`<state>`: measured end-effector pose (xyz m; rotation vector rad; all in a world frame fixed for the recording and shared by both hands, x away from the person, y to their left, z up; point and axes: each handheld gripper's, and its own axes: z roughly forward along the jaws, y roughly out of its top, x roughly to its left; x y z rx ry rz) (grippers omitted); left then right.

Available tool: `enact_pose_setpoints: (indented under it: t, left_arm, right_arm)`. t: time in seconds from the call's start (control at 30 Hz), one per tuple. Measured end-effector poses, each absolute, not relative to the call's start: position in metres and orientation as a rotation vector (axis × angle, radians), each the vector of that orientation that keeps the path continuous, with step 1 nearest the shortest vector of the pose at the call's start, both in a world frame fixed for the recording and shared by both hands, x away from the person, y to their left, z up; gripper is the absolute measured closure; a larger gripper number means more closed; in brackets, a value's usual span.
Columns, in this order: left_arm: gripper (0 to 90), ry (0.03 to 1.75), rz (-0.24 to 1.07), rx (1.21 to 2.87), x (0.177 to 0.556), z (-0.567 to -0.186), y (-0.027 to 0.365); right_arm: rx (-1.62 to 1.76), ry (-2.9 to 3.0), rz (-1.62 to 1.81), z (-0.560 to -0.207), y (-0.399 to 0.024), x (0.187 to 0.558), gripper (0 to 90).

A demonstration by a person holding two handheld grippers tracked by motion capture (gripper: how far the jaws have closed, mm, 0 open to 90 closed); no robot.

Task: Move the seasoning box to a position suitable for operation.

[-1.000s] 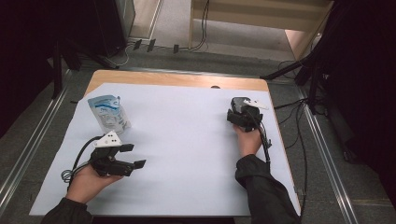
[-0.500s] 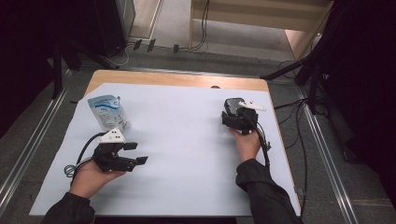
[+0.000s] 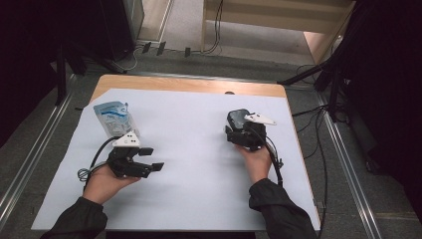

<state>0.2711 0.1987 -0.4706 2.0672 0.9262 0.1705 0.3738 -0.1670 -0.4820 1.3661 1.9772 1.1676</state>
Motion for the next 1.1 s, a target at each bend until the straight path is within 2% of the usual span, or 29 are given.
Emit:
enact_pose_setpoints:
  t: [0.13, 0.57, 1.1]
  left_arm:
    - [32.9, 0.938, 0.204, 2.065, 0.276, -0.470, 0.196]
    - [34.1, 0.915, 0.185, 2.057, 0.284, -0.470, 0.191]
    - [34.1, 0.926, 0.179, 2.060, 0.282, -0.471, 0.194]
  right_arm:
    - [1.348, 2.005, 1.188, -0.481, -0.160, 0.364, 16.0]
    - [1.258, 2.109, 1.264, -0.479, -0.129, 0.333, 16.0]
    - [1.165, 2.234, 1.277, -0.491, -0.092, 0.317, 16.0]
